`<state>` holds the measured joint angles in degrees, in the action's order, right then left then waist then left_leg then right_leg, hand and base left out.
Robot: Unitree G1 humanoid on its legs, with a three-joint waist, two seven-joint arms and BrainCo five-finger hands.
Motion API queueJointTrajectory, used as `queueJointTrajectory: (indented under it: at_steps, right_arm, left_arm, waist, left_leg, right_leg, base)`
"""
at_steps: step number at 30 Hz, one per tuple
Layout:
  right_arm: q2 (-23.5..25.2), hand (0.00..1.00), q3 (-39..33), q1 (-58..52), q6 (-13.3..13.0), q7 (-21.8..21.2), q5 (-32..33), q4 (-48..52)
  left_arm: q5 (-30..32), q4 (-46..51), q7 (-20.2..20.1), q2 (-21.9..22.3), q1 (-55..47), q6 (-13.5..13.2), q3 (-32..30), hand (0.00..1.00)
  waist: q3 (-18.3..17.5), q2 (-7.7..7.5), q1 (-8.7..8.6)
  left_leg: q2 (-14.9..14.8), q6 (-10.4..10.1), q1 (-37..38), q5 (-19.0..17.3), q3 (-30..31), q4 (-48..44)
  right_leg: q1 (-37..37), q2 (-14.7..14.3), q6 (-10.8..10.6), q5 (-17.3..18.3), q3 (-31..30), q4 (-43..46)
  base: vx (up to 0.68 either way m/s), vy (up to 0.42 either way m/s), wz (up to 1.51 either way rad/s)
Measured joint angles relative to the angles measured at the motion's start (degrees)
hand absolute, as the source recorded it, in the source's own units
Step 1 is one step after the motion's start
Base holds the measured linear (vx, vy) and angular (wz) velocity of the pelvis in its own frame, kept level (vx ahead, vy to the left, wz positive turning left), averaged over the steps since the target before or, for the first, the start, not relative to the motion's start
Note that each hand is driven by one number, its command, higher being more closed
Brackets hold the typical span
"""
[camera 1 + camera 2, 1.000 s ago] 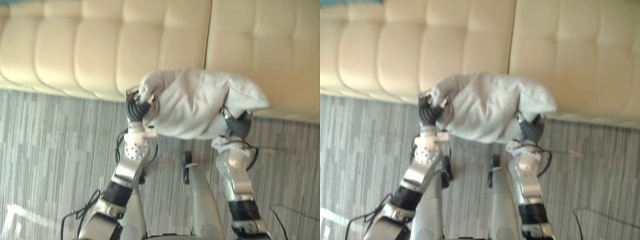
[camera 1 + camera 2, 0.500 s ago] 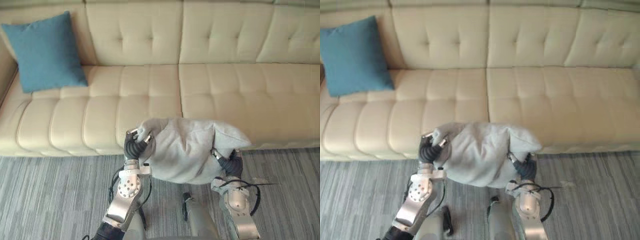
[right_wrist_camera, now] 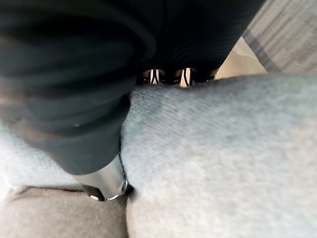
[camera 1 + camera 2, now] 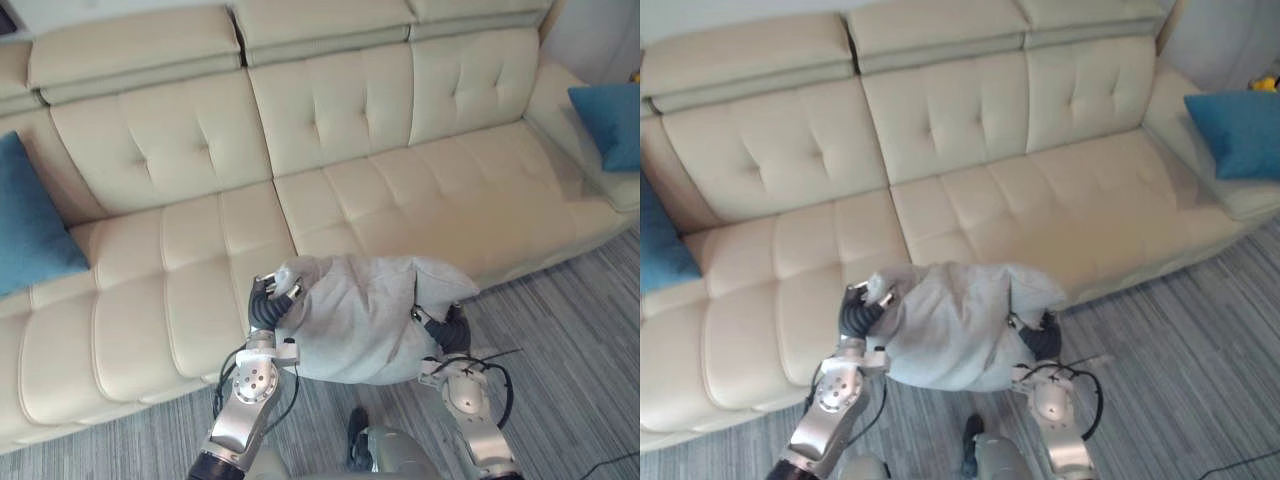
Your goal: Pick up cushions and gather them together orderly.
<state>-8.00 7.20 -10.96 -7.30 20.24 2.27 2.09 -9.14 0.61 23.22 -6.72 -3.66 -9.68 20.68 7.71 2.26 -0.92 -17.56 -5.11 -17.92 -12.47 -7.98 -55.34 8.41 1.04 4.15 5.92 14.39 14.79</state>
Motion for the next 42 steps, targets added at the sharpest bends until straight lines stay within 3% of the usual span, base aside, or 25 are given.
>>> queueJointTrajectory:
  at_steps: [1,4,5,6,7,8,10,11,15,19,21,22,23,26,29,35,38,42]
  right_arm:
    - [0.0,1.0,-0.1,-0.1,0.0,0.1,0.0,0.9]
    - [-0.1,1.0,-0.5,-0.2,-0.3,0.6,0.0,3.9]
    - [-0.1,1.0,-0.5,-0.3,-0.3,0.8,0.0,3.9]
    - [-0.4,1.0,-0.6,-0.3,-0.3,0.9,0.0,3.9]
    - [-0.6,1.0,-0.6,-0.2,-0.3,0.9,0.0,3.8]
    - [-0.1,1.0,-0.5,-0.3,0.1,1.0,0.0,3.4]
    - [1.3,1.0,-0.5,-0.6,0.4,1.0,-0.1,3.5]
    - [1.3,1.0,-0.5,-0.5,0.4,1.0,-0.2,3.4]
    - [1.2,1.0,-0.4,2.5,0.6,1.0,-2.3,-1.6]
    - [1.2,1.0,-0.5,4.3,0.7,0.9,-2.3,-3.4]
    - [1.1,1.0,-0.7,5.0,0.7,0.9,-2.4,-3.4]
    - [1.2,1.0,-0.8,4.9,0.7,0.9,-2.4,-3.5]
    - [1.1,1.0,-0.9,5.0,0.6,0.9,-2.6,-3.5]
    - [-0.1,1.0,-1.8,5.1,0.7,0.9,-3.0,-3.8]
    - [0.0,1.0,-2.1,4.2,0.7,0.9,-4.0,-2.6]
    - [0.0,1.0,-2.6,3.4,0.7,1.0,-5.0,-0.2]
    - [0.0,1.0,-2.6,5.6,0.7,2.2,-6.3,-0.5]
    - [-0.1,1.0,-2.4,14.8,1.1,4.5,-6.4,-3.6]
  left_arm:
    - [-0.1,0.0,0.0,0.0,0.0,0.0,0.2,1.0]
    - [-0.3,0.2,-0.1,0.6,-0.2,0.0,0.3,1.0]
    - [-0.5,0.5,-0.1,0.8,-0.5,0.2,0.3,1.0]
    - [-0.6,1.0,-0.1,1.0,-0.6,0.2,0.5,1.0]
    - [-0.6,1.1,-0.1,1.0,-0.6,0.2,0.7,1.0]
    - [-0.7,1.1,-0.1,0.4,-0.6,0.3,0.7,1.0]
    - [-1.1,2.4,-0.1,-0.3,-0.6,0.4,0.7,1.0]
    - [-1.1,2.7,-0.1,-0.3,-0.6,0.4,0.7,1.0]
    - [-1.1,3.4,-0.1,-1.3,-0.5,0.5,1.2,1.0]
    - [-1.0,4.7,-0.1,-1.6,-0.1,0.4,1.2,1.0]
    - [-0.9,4.7,0.0,-1.6,0.4,0.5,1.2,1.0]
    - [-1.0,4.7,0.0,-1.7,0.6,0.4,1.2,1.0]
    - [-0.9,4.2,0.0,-1.3,0.9,0.4,1.2,1.0]
    - [-0.8,3.9,0.0,0.0,0.6,0.6,1.7,1.0]
    - [-0.6,4.0,0.0,0.9,0.6,0.5,1.7,1.0]
    - [-0.6,4.0,0.0,1.3,0.7,0.6,1.9,1.0]
    - [-0.6,3.9,0.5,0.9,2.5,0.6,1.9,1.0]
    - [0.1,3.8,4.3,-1.5,10.0,0.6,1.8,1.0]
  waist:
    - [0.0,-0.1,0.29]
    - [0.0,0.04,1.38]
    - [0.0,0.02,1.42]
    - [-0.4,0.6,1.48]
    - [-0.6,0.91,1.66]
    - [-1.0,0.03,2.42]
    - [-2.5,-2.64,2.92]
    - [-2.6,-2.96,3.25]
    - [-2.6,-3.41,2.66]
    - [-3.4,-3.85,1.54]
    - [-3.3,-3.56,1.46]
    - [-3.5,-3.96,1.22]
    - [-4.2,-5.11,1.05]
    - [-4.6,-1.95,1.87]
    - [-4.7,-1.82,1.99]
    - [-5.9,-1.91,1.9]
    - [-6.3,-1.95,1.75]
    - [-6.1,-1.79,2.27]
  left_leg:
    - [0.5,0.2,-1.2,-0.7,0.1,0.3]
    - [3.6,1.3,-6.1,-2.1,-1.4,12.2]
    - [5.1,1.7,-5.9,-1.2,-2.1,20.0]
    - [6.7,1.0,-4.6,2.2,-2.3,30.2]
    - [7.2,1.2,-4.0,5.5,-1.8,32.7]
    - [8.6,2.1,-2.7,8.8,-1.6,34.4]
    - [12.4,4.0,-0.8,7.7,-4.1,36.8]
    - [12.9,4.4,0.0,7.1,-4.9,37.0]
    - [16.3,7.0,7.9,4.4,-6.1,39.1]
    - [15.8,7.0,9.4,4.4,-2.9,40.8]
    - [14.7,6.9,10.0,4.5,-0.6,41.0]
    - [15.0,6.4,10.2,4.7,0.3,40.9]
    - [16.4,4.6,10.4,4.0,1.7,41.0]
    - [12.8,2.4,10.9,4.1,3.5,42.3]
    - [10.9,0.8,13.4,5.1,4.0,45.9]
    - [11.5,0.0,12.4,6.2,5.8,47.4]
    - [12.4,0.3,11.4,8.6,7.6,49.9]
    - [13.0,0.4,8.9,11.2,9.3,51.4]
  right_leg:
    - [-0.7,0.2,0.0,0.3,0.0,-0.7]
    - [-3.6,1.6,-1.9,1.9,0.4,-2.8]
    - [-4.8,2.2,-2.9,2.7,0.6,-3.2]
    - [-5.4,2.2,-4.1,4.2,0.5,-3.1]
    - [-5.5,2.0,-4.7,4.7,0.3,-2.9]
    - [-5.8,2.7,-5.3,4.8,-1.2,-3.2]
    - [-6.0,6.5,-8.1,5.5,-3.2,-2.9]
    - [-6.0,7.3,-8.6,5.7,-4.0,-1.8]
    - [-0.3,13.0,-11.2,6.0,-6.4,19.4]
    - [3.3,10.0,-9.3,10.2,-10.8,18.9]
    - [5.7,6.6,-8.8,10.4,-16.1,14.6]
    - [5.6,5.8,-8.8,7.5,-17.8,8.5]
    - [5.3,6.3,-9.2,1.0,-18.7,3.5]
    - [2.5,3.7,-7.7,0.0,-16.3,-0.3]
    - [0.3,1.7,-7.0,-0.4,-15.0,-2.5]
    - [-0.8,1.9,-7.2,-1.8,-14.0,-6.4]
    - [-1.5,2.9,-7.4,-4.0,-12.2,-10.3]
    - [-0.9,3.3,-7.1,-6.5,-10.2,-13.3]
  base:
    - [0.26,0.023,-0.18]
    - [0.19,0.099,-0.07]
    - [0.22,0.175,0.13]
    - [0.23,0.197,0.08]
    - [0.24,0.21,-0.13]
    - [0.22,0.164,-0.12]
    - [0.32,0.19,-0.1]
    - [0.37,0.199,-0.26]
    - [0.29,0.131,-0.04]
    - [0.22,-0.04,0.41]
    - [0.16,-0.17,0.48]
    - [0.18,-0.264,0.66]
    - [0.15,-0.231,0.55]
    - [0.16,-0.201,0.21]
    - [0.06,-0.144,0.09]
    - [0.0,-0.009,0.12]
    - [-0.02,0.028,0.37]
    - [-0.08,0.018,0.28]
